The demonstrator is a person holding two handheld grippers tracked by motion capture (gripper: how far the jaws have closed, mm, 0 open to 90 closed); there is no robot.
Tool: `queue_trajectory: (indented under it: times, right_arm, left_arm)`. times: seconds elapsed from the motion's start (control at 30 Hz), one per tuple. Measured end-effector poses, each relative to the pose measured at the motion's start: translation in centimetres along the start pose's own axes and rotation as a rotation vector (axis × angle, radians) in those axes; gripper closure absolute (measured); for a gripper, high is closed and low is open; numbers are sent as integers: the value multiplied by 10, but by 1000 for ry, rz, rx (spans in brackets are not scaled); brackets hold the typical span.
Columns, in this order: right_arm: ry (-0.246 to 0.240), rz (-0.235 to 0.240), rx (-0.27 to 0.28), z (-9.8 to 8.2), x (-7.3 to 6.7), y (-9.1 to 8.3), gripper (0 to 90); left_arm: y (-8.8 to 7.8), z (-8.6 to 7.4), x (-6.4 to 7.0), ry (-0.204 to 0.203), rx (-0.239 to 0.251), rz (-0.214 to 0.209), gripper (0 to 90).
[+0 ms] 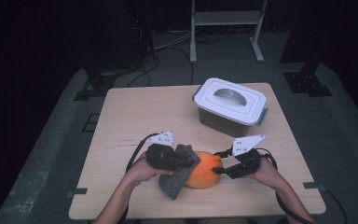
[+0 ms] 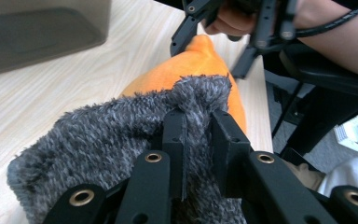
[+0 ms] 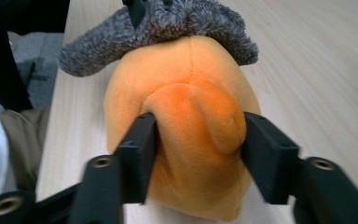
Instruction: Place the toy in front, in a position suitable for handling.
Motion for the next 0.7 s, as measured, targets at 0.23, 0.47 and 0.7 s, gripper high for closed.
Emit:
queue_trajectory:
  times: [0.23,0.47,0.7]
  right_arm:
    - [7,2,-37,8,-11,7,293]
    - [-45,11,-21,4,-14,13,451]
    - [-114,6,-32,0,-19,12,499]
  left_arm:
    - [6,3,8,11,15,-8,766]
    - [3,19,6,40,22,5,766]
    - [17,28,6,80,-36,0,765]
Point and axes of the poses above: each handheld gripper's, and its own axes: y roughly forward along the jaws, z roughly out of its top, x roughly to its right, the point moved 2 cm from there along y, roughly forward along the jaws, and after that the axes turned 13 degrees about y, right-handed, at the moved point
